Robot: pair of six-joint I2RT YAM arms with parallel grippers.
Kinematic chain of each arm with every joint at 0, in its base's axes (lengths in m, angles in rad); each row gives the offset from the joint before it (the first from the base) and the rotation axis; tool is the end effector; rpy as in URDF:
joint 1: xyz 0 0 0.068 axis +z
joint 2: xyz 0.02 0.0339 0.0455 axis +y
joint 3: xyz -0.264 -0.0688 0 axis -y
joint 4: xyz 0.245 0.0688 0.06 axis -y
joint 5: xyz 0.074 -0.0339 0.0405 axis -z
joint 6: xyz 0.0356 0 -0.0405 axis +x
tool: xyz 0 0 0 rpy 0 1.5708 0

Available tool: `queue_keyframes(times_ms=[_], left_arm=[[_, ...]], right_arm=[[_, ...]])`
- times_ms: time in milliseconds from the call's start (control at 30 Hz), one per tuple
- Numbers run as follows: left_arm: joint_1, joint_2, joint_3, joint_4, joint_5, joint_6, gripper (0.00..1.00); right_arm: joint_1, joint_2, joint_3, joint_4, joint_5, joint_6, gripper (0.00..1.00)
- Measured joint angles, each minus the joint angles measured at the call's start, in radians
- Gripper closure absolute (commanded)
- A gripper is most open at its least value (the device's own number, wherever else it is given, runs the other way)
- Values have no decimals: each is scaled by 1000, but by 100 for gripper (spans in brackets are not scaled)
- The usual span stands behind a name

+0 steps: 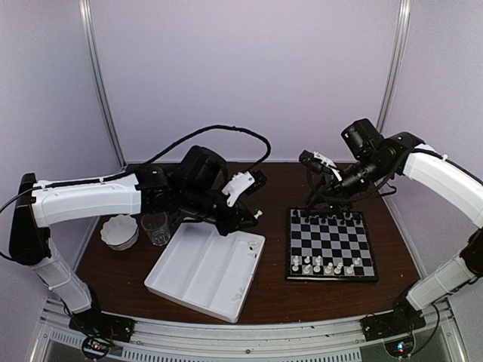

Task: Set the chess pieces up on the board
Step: Pass from the left arm to the right

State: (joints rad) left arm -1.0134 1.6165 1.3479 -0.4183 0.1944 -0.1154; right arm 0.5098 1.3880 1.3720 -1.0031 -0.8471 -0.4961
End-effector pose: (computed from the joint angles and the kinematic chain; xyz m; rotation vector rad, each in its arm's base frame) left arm 0.1891 -0.3163 0.3010 1.1287 2.0903 -0.7961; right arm 0.2218 0.1546 0.3461 -1.4215 1.9501 1.0838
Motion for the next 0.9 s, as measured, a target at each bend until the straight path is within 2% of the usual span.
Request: queue_keyframes(times_ms=[400, 900], left_arm=[[-5, -69, -142, 283, 72, -67, 90], [-9, -76, -208, 501, 130, -143, 89]], right_arm=[[0, 90, 111, 21, -95, 109, 46], [0, 115, 114, 87, -164, 217, 45]])
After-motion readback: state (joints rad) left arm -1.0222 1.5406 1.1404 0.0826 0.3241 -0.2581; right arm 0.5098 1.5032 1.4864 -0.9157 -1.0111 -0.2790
